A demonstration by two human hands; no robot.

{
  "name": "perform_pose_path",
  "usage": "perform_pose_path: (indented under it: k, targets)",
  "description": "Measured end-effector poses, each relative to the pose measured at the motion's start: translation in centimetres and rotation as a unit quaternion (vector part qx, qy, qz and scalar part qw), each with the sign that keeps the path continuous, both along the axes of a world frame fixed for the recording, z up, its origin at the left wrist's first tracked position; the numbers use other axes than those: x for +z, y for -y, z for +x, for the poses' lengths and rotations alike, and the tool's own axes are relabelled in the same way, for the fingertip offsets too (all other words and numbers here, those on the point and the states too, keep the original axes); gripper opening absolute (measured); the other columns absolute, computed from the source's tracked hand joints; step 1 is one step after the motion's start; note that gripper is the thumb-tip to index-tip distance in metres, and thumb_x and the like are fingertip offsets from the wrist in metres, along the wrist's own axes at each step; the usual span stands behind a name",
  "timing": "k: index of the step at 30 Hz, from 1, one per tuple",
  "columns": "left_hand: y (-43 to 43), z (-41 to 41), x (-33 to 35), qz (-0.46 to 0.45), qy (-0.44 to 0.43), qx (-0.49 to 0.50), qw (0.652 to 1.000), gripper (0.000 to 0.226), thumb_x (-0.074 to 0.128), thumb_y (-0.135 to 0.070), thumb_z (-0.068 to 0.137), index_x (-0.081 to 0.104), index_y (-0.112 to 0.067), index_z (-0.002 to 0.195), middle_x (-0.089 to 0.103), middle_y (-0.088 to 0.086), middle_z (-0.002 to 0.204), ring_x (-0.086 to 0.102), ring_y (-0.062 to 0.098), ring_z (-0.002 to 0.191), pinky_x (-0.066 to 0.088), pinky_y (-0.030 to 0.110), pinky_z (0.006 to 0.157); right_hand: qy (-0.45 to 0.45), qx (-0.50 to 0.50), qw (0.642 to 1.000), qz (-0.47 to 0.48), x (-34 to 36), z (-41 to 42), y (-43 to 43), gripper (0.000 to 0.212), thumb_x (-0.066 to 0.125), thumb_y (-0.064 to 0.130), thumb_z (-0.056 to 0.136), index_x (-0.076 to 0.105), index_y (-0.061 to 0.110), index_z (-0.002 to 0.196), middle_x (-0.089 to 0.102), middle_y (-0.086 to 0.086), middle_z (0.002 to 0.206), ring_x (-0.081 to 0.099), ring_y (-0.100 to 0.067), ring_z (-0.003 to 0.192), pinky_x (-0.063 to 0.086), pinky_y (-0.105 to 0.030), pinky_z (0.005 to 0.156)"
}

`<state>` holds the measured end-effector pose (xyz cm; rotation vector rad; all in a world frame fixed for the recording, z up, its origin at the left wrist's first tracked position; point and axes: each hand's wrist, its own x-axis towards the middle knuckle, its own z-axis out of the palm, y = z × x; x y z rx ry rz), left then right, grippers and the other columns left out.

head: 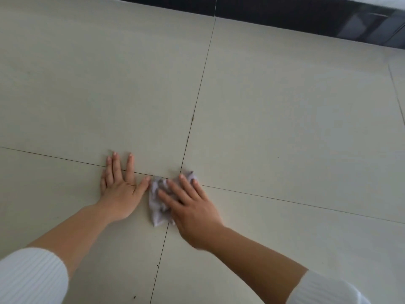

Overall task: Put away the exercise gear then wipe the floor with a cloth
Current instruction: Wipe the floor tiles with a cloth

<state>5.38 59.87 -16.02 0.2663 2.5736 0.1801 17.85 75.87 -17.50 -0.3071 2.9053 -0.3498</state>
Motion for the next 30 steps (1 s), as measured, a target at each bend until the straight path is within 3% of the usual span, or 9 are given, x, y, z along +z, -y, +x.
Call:
perform_pose_path:
  k: [3,5,8,10,12,14,17,22,30]
  targets:
    - [0.0,0.1,0.1,0.002,0.001,-0.003,1.000,0.076,0.026,-0.055,0.095,-0.019,-0.025,0.148,-0.032,0.008,0.153,-0.032,0.020,0.140,-0.012,0.039,0.114,-0.015,0.113,0.993,0.020,-0.8,1.5,-2.8,0.053,0.034,0.040,0.094,0.030,0.030,0.146,0.031,0.003,0.154,0.020,-0.024,0.145,0.016,-0.044,0.119]
    - [0.1,0.1,0.1,0.004,0.000,-0.004,1.000,0.076,0.026,-0.056,0.094,-0.019,-0.025,0.148,-0.032,0.008,0.153,-0.032,0.019,0.139,-0.012,0.039,0.114,-0.026,0.111,0.993,0.038,-1.1,1.5,-5.6,0.051,0.033,0.041,0.096,0.034,0.030,0.146,0.034,0.002,0.153,0.025,-0.024,0.143,0.017,-0.041,0.116]
    - [0.2,0.1,0.1,0.009,0.004,-0.008,1.000,0.076,0.024,-0.057,0.094,-0.020,-0.026,0.147,-0.034,0.007,0.152,-0.034,0.018,0.138,-0.013,0.040,0.114,-0.024,-0.039,0.996,0.073,-0.8,1.3,-9.4,0.053,0.024,0.043,0.098,0.031,0.025,0.148,0.032,0.000,0.153,0.027,-0.026,0.142,0.015,-0.039,0.114]
    - [0.3,0.2,0.0,0.010,0.002,-0.009,1.000,0.076,0.023,-0.057,0.094,-0.021,-0.025,0.147,-0.034,0.007,0.152,-0.034,0.018,0.138,-0.012,0.041,0.114,-0.015,-0.170,0.983,0.071,-0.2,0.9,-11.9,0.056,0.014,0.045,0.099,0.017,0.026,0.151,0.014,0.004,0.158,0.011,-0.022,0.146,0.004,-0.034,0.118]
    - [0.3,0.2,-0.2,0.009,-0.005,-0.010,1.000,0.076,0.022,-0.058,0.093,-0.021,-0.026,0.147,-0.034,0.007,0.152,-0.034,0.019,0.138,-0.012,0.041,0.114,0.011,-0.303,0.952,0.048,0.2,-0.2,-14.6,0.055,0.009,0.046,0.100,0.006,0.029,0.152,0.000,0.006,0.159,-0.003,-0.017,0.147,-0.005,-0.031,0.118]
    - [0.4,0.2,-0.4,0.009,-0.007,-0.011,1.000,0.077,0.020,-0.060,0.092,-0.022,-0.026,0.147,-0.035,0.006,0.152,-0.035,0.018,0.138,-0.012,0.040,0.114,0.021,-0.422,0.906,0.013,0.6,-1.7,-16.5,0.055,0.014,0.045,0.101,0.004,0.028,0.153,0.001,0.004,0.161,-0.005,-0.020,0.148,-0.004,-0.035,0.119]
    - [0.5,0.2,-0.7,0.012,-0.007,-0.011,1.000,0.082,0.007,-0.071,0.084,-0.024,-0.026,0.145,-0.036,0.006,0.151,-0.037,0.017,0.137,-0.014,0.039,0.114,0.041,-0.490,0.871,-0.005,0.7,-5.0,-17.6,0.055,0.016,0.040,0.101,0.001,0.028,0.153,0.000,-0.001,0.161,-0.008,-0.026,0.147,-0.004,-0.042,0.118]
    - [0.6,0.2,-1.1,0.008,-0.022,-0.015,1.000,0.095,-0.008,-0.075,0.065,-0.024,-0.026,0.146,-0.035,0.007,0.151,-0.036,0.018,0.137,-0.013,0.039,0.114,0.058,-0.412,0.909,-0.016,0.8,-11.2,-13.3,0.054,0.017,0.037,0.102,-0.001,0.033,0.152,-0.008,-0.003,0.161,-0.015,-0.030,0.145,-0.007,-0.042,0.118]
    - [0.7,0.1,-1.0,0.016,-0.030,-0.016,0.999,0.096,-0.006,-0.076,0.066,-0.023,-0.025,0.146,-0.035,0.008,0.151,-0.036,0.018,0.137,-0.014,0.038,0.113,0.080,-0.095,0.992,0.012,1.8,-11.1,-3.3,0.055,0.021,0.038,0.103,-0.005,0.035,0.151,-0.013,0.000,0.160,-0.020,-0.028,0.144,-0.012,-0.040,0.115]
